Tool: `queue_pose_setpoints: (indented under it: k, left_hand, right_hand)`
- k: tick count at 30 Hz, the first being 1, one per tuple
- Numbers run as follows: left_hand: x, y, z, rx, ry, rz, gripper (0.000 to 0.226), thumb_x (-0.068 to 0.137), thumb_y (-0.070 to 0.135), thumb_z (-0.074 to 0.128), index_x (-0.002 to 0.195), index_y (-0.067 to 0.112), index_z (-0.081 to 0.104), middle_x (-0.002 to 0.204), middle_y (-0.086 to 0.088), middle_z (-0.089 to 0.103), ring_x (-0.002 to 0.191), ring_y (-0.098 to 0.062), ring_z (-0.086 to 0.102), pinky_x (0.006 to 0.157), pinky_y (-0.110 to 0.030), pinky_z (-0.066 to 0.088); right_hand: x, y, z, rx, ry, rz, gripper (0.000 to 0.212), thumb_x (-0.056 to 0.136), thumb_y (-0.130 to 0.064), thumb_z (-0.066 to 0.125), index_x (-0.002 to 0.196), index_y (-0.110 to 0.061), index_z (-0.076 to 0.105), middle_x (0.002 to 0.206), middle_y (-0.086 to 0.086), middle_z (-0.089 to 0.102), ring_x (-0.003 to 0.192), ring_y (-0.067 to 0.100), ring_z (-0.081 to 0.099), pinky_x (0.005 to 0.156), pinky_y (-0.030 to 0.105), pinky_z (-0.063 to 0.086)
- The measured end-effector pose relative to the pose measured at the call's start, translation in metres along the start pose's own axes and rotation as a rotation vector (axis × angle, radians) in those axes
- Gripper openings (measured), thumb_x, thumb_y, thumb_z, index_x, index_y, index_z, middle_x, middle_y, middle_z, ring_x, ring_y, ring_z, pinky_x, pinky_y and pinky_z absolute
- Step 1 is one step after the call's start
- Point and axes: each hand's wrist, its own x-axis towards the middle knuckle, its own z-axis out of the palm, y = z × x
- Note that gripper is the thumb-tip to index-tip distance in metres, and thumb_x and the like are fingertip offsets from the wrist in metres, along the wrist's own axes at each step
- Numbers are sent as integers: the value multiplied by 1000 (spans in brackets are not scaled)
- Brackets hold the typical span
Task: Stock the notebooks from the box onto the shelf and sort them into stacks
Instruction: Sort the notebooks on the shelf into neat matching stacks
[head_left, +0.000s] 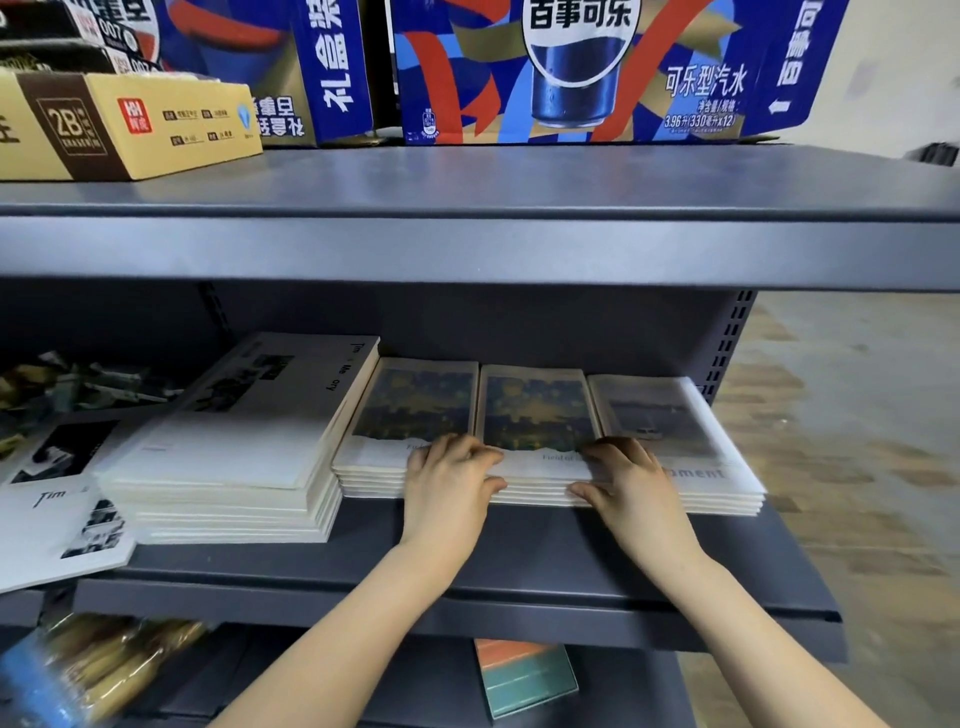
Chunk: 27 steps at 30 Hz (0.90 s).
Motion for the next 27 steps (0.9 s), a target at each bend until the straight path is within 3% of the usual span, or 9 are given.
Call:
queue_pose_setpoints:
  k: [4, 9, 13, 17, 20, 27]
  left_hand:
    - [1, 0, 5, -21, 41, -32, 21, 78, 29, 72, 98, 25, 72, 98, 6, 66, 99, -21, 59, 86, -39, 39]
    - [2, 11, -2, -5, -42, -92, 32, 91, 30, 55, 123, 31, 57, 121, 9, 54, 118, -16, 45, 98, -34, 30]
    - [11, 41, -4, -98, -138, 20, 37, 93, 26, 48, 129, 28, 50, 129, 7, 49, 122, -17, 42, 100, -36, 32]
    - [19, 77, 6, -203, -219, 107, 38, 92, 24, 50, 130, 22, 50, 131, 3, 50, 124, -18, 42, 99, -35, 35]
    - [19, 98, 16, -212, -244, 140, 36, 92, 24, 50, 128, 20, 51, 132, 2, 51, 123, -19, 44, 99, -34, 33]
    - [14, 125, 40, -116, -149, 105, 39, 90, 40, 52, 126, 22, 52, 134, 3, 50, 127, -19, 39, 102, -35, 27]
  right_hand:
    - [4, 2, -2, 84, -10, 13, 42, 76, -32, 75, 113, -17, 65, 115, 2, 58, 104, 28, 57, 87, 37, 48]
    - [6, 5, -1, 83, -33, 14, 45, 75, -33, 75, 114, -16, 64, 115, 3, 56, 108, 27, 54, 91, 35, 45]
    - [3, 11, -8, 30, -55, 7, 48, 77, -36, 72, 120, -17, 59, 120, 3, 54, 115, 26, 47, 94, 34, 41]
    - [-4, 27, -18, -40, -54, 72, 38, 81, -34, 67, 116, -20, 60, 120, 3, 55, 116, 28, 47, 93, 36, 41]
    - [-10, 42, -26, -97, -17, 118, 31, 84, -34, 63, 112, -21, 62, 119, 3, 58, 114, 29, 49, 90, 36, 39]
    - [-27, 70, -34, -167, 150, 202, 40, 76, -47, 69, 108, -23, 66, 114, 0, 63, 109, 29, 55, 89, 41, 42]
